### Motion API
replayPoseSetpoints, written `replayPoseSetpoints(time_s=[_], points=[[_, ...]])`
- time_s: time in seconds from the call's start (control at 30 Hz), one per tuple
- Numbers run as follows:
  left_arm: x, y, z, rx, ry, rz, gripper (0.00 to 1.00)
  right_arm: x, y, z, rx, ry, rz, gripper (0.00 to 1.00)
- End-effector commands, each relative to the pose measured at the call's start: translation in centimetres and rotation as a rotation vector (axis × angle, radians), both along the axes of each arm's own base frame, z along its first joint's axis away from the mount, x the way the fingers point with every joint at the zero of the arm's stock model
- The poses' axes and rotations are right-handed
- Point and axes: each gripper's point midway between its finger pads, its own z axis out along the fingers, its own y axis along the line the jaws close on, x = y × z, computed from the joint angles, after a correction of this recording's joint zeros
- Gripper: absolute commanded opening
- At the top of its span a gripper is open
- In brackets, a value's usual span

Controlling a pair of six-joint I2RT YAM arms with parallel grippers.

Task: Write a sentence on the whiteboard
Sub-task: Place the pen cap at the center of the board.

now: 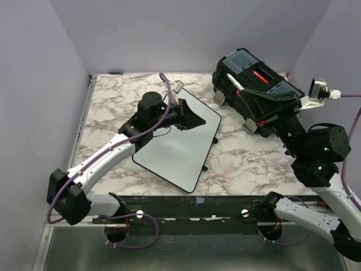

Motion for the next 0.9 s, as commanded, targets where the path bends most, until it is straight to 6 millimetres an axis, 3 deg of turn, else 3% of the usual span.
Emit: replayPoseSetpoints(time_s=[0.0, 0.13, 0.33, 0.6, 0.87], points=[[0.6, -4.0, -3.5, 0.078, 0.008, -0.038, 0.00, 0.9, -2.8, 2.1, 0.023, -0.001, -0.155, 0.01], [0.7, -7.8, -7.3, 0.143, 0.042, -0.102, 0.00, 0.6, -3.9, 3.2, 0.007, -0.012, -0.196, 0.01], [1.5, -13.1, -13.7, 0.291, 0.076, -0.140, 0.00, 0.6, -4.6, 2.5, -0.023, 0.024, -0.229, 0.01], [3.0, -17.4, -20.8, 0.493, 0.041, -0.119, 0.00, 0.9, -5.0, 1.6, -0.024, 0.053, -0.243, 0.01], [4.9, -19.1, -26.9, 0.634, 0.001, -0.012, 0.00, 1.1, -5.3, 0.5, -0.042, 0.089, -0.259, 0.01]])
